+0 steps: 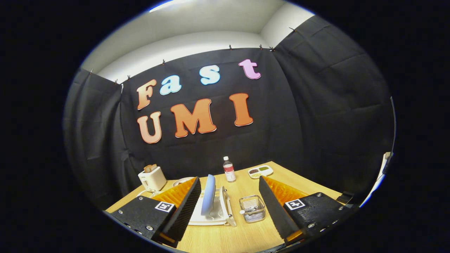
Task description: Take the plate from the dish rack, then take the spoon from the basket and place it into the plate.
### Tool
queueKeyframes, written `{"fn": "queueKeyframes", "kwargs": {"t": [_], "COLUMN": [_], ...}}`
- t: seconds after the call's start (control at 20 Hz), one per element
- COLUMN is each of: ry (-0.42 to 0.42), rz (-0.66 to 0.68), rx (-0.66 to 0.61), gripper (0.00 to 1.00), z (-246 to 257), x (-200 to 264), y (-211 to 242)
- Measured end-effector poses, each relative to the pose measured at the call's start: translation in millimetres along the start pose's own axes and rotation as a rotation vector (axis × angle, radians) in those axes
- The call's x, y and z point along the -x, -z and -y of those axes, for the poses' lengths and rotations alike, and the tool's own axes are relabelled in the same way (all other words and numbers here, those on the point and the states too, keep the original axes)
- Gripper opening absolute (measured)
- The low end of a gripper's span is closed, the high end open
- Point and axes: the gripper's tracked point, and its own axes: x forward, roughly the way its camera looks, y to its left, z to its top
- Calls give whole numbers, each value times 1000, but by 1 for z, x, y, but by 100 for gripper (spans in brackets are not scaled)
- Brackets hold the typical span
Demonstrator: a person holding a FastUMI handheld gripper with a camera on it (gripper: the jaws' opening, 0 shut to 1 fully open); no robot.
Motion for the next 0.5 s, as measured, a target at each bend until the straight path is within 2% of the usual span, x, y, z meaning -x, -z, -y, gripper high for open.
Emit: {"fn": "queueKeyframes", "kwargs": {"t": [0.3, 0.5], "ry": [-11, -23], "rz": [-46, -140], "rx": [92, 126], "gripper": [98, 98], "z": [-13, -31], "x": [-15, -51], "y": [10, 23]}}
